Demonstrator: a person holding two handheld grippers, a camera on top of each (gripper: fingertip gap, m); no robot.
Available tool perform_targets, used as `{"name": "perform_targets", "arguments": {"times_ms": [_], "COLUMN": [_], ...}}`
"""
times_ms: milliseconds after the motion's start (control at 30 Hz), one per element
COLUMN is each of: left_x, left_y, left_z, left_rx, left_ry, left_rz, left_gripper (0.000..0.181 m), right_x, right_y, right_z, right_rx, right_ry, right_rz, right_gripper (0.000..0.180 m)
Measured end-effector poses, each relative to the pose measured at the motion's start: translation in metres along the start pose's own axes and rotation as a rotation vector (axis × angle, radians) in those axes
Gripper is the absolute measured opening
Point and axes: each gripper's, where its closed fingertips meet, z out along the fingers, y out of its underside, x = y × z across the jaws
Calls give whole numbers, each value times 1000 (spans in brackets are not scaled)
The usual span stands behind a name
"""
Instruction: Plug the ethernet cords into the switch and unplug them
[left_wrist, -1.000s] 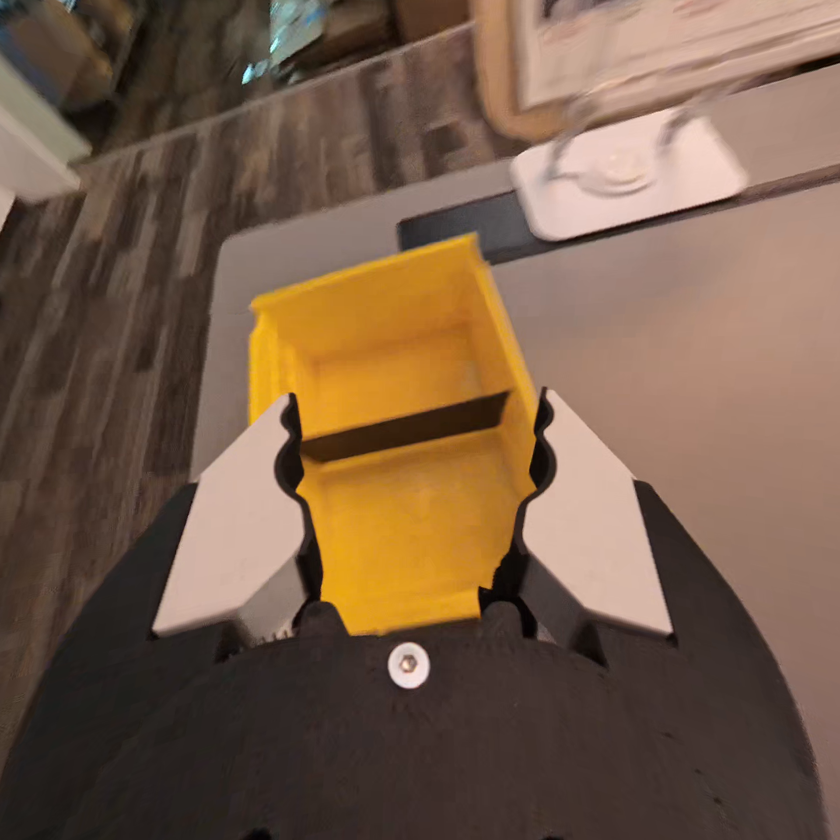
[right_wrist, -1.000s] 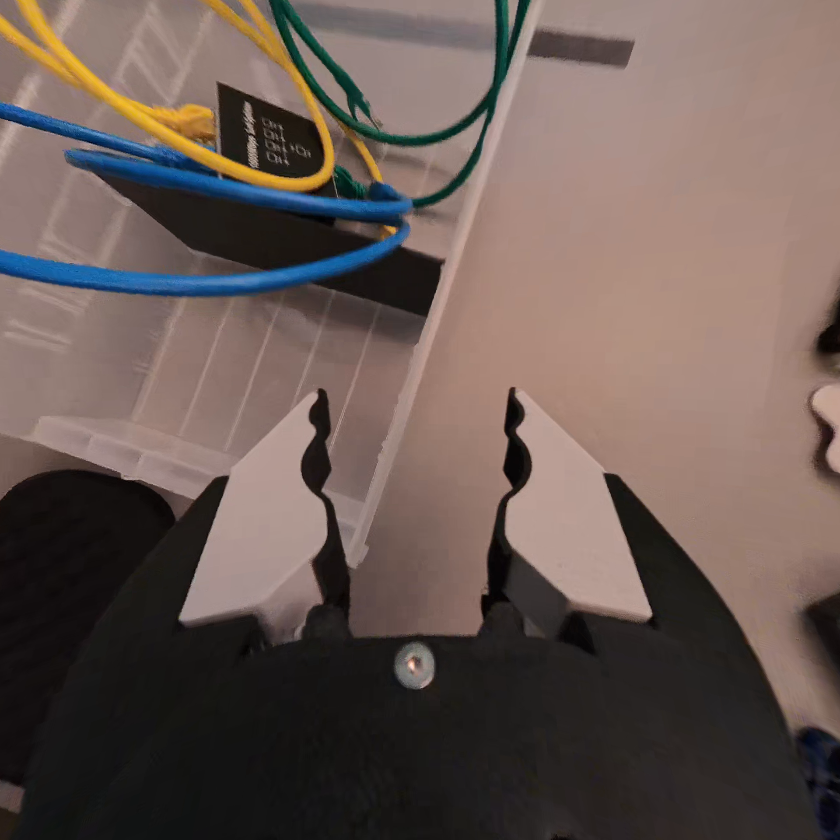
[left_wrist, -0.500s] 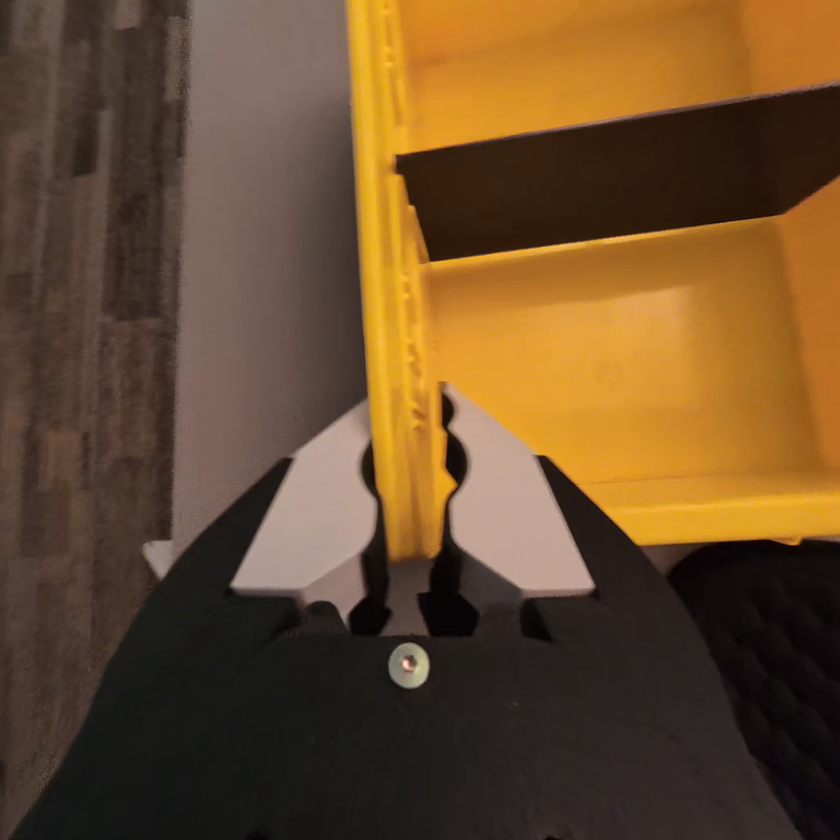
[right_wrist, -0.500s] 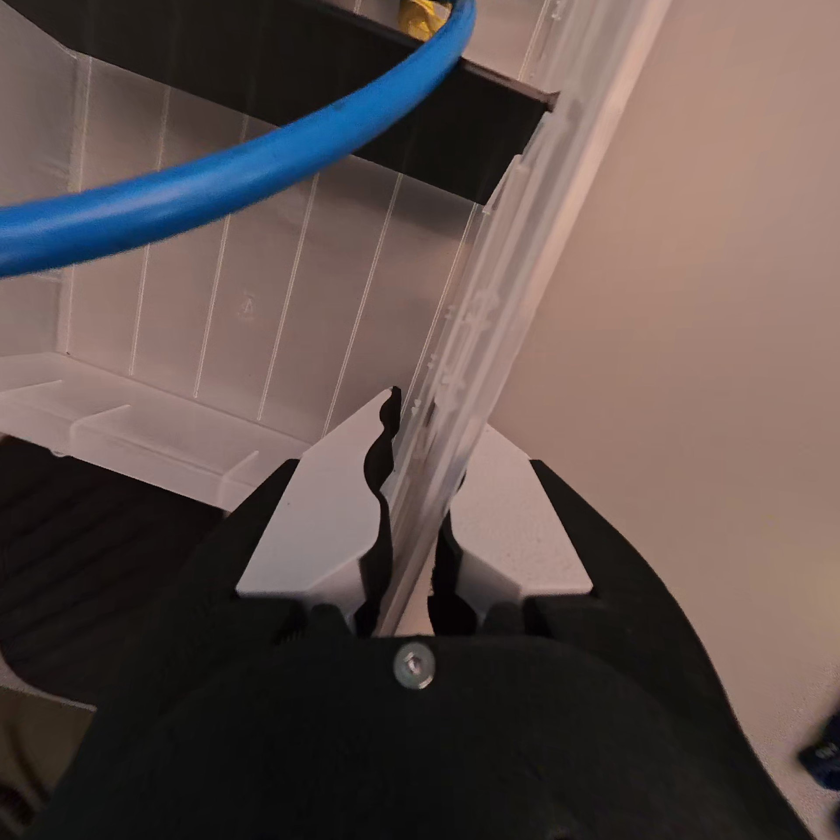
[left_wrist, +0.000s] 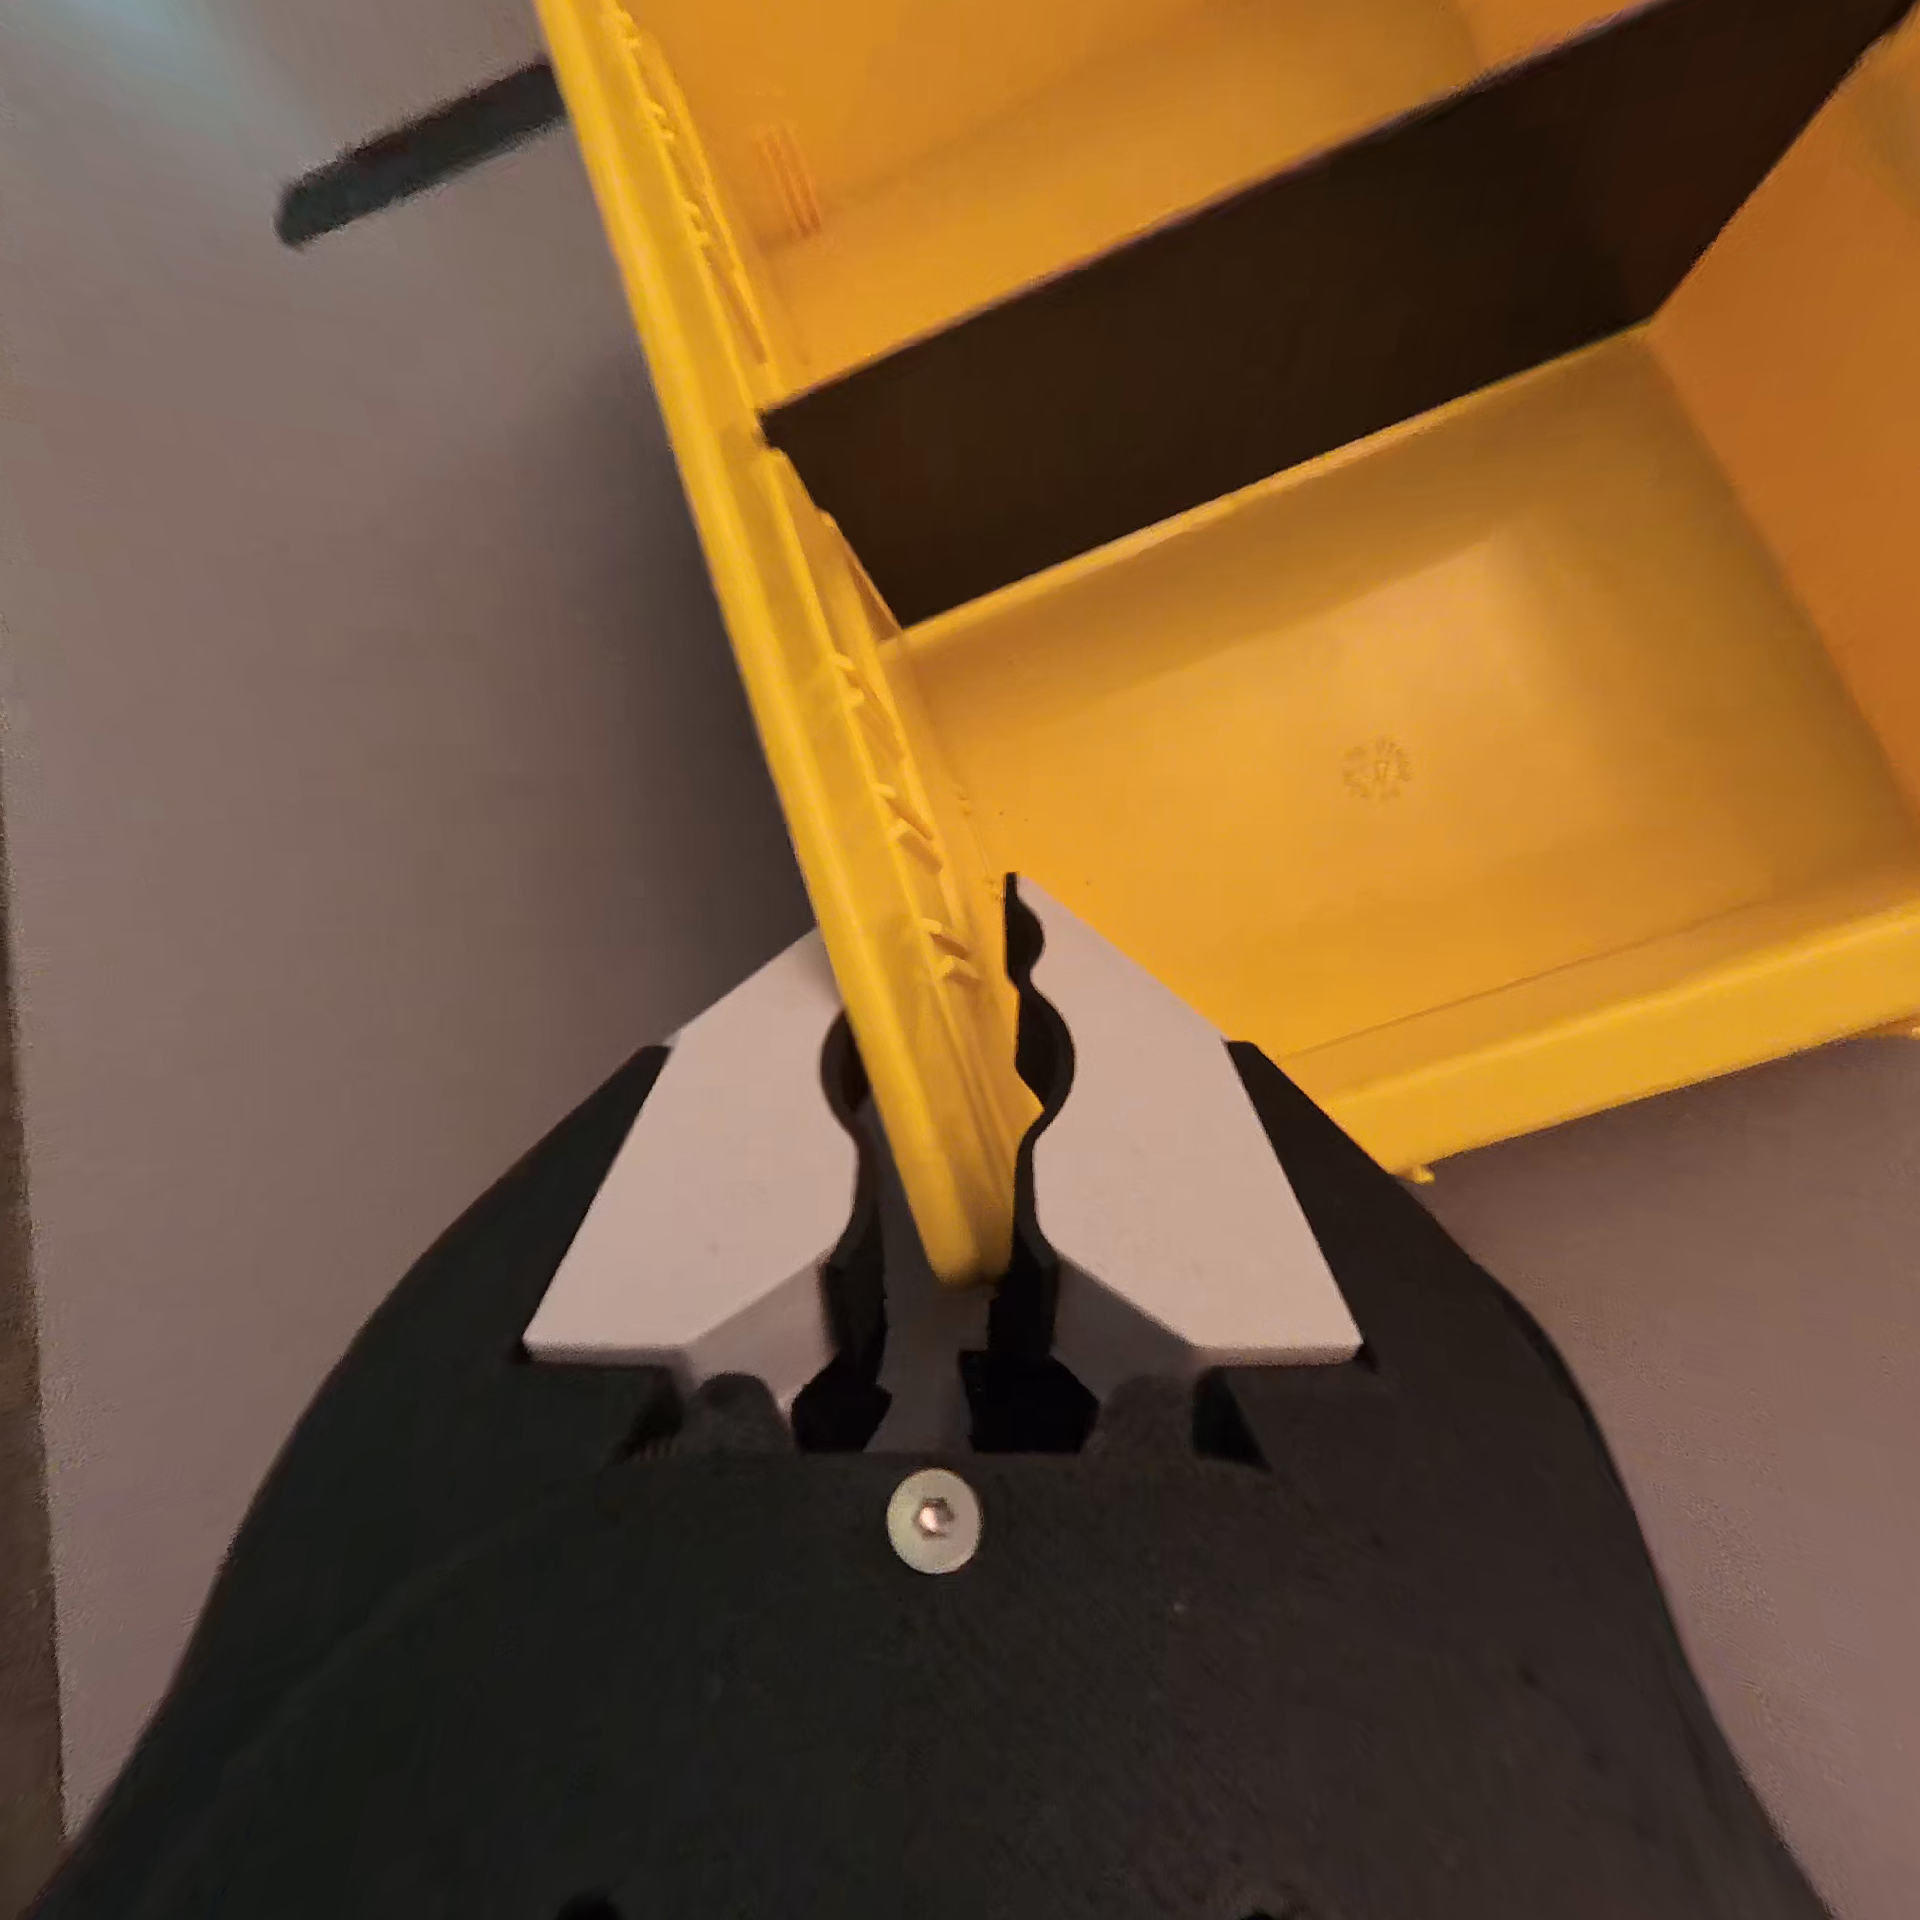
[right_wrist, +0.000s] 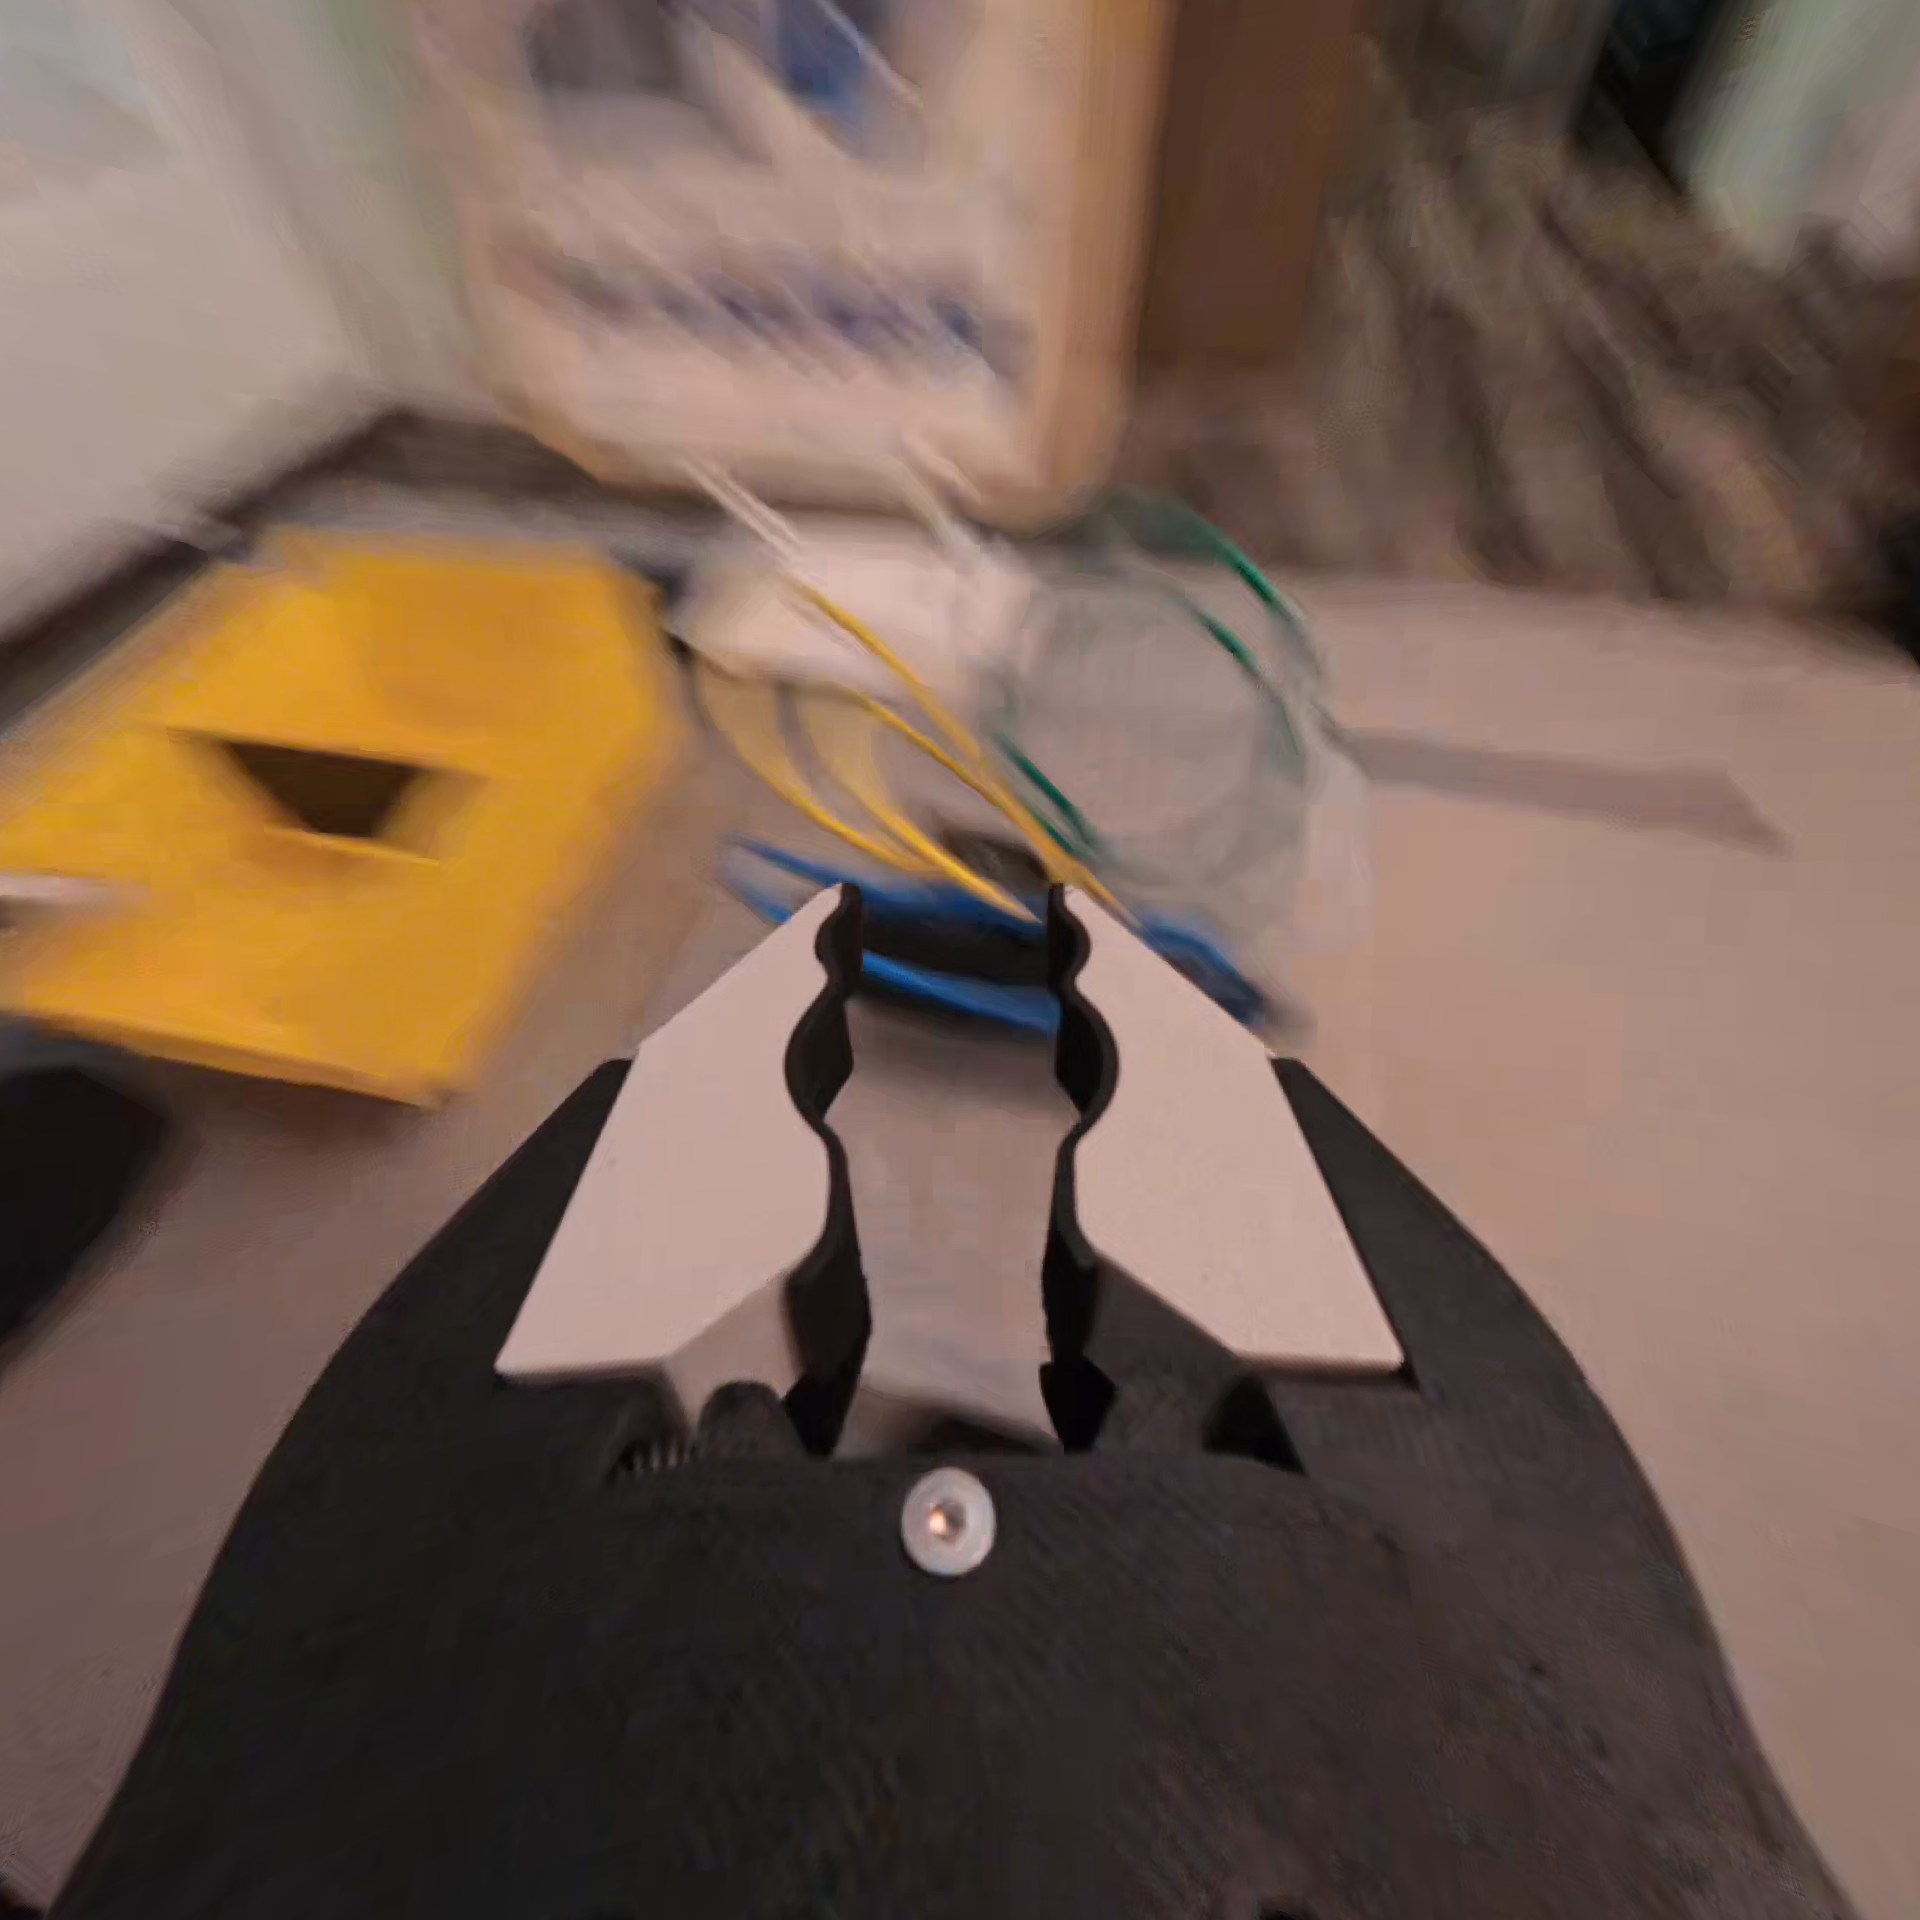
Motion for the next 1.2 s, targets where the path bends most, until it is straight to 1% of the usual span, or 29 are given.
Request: {"name": "perform_targets", "arguments": {"times_ms": [33, 67, 100, 133, 167, 200, 267, 333, 400, 433, 467, 533, 567, 633, 733, 800, 867, 933, 1000, 1033, 1067, 1100, 1133, 1200], "left_x": [0, -2, -4, -4, -2, 1, 5, 9, 11, 12, 12, 14, 15, 20, 20, 15, 10, 10, 25, 38, 54, 74, 98, 156], "left_y": [-7, -17, -30, -43, -54, -63, -74, -80, -84, -85, -87, -88, -88, -84, -73, -64, -54, -41, -35, -38, -45, -53, -63, -86], "left_z": [-6, -17, -32, -49, -67, -84, -112, -132, -145, -150, -154, -160, -163, -171, -206, -242, -284, -320, -334, -331, -320, -300, -273, -212], "left_rx": [38, 105, 194, 287, 369, 434, 515, 553, 580, 588, 592, 592, 590, 577, 605, 657, 747, 845, 895, 898, 872, 809, 719, 536], "left_ry": [-37, -90, -137, -174, -207, -239, -303, -338, -346, -349, -350, -347, -343, -316, -286, -263, -230, -175, -45, 39, 124, 207, 285, 458], "left_rz": [1, -9, -23, -35, -39, -37, -32, -32, -40, -46, -49, -48, -47, -48, -79, -137, -225, -304, -348, -355, -347, -325, -300, -258], "left_gripper": [29, 37, 43, 50, 55, 60, 68, 73, 74, 75, 76, 78, 79, 83, 86, 92, 96, 98, 101, 102, 103, 104, 108, 110], "right_x": [-59, -105, -133, -153, -171, -183, -199, -199, -199, -204, -212, -220, -216, -212, -206, -208, -205, -190, -160, -139, -114, -85, -53, 17], "right_y": [-23, -25, -14, 2, 16, 28, 55, 88, 122, 132, 138, 149, 150, 149, 133, 112, 80, 39, -7, -30, -50, -68, -82, -96], "right_z": [3, 15, 38, 65, 92, 120, 166, 193, 199, 201, 201, 201, 203, 204, 196, 181, 165, 148, 125, 112, 97, 80, 64, 29], "right_rx": [98, 49, -76, -212, -321, -412, -605, -782, -964, -1023, -1067, -1143, -1159, -1176, -1205, -1235, -1225, -1176, -1105, -1063, -1019, -975, -930, -839], "right_ry": [-170, -279, -293, -290, -302, -309, -329, -270, -213, -213, -242, -260, -227, -193, -216, -306, -383, -434, -458, -458, -453, -444, -424, -363], "right_rz": [-62, -113, -125, -146, -156, -120, 14, 81, 74, 74, 78, 67, 65, 85, 97, 98, 84, 68, 66, 71, 80, 98, 129, 201], "right_gripper": [38, 51, 82, 101, 102, 100, 88, 82, 81, 77, 57, 23, 15, 10, 3, 2, 2, 2, 2, 2, 2, 2, 2, 2]}}
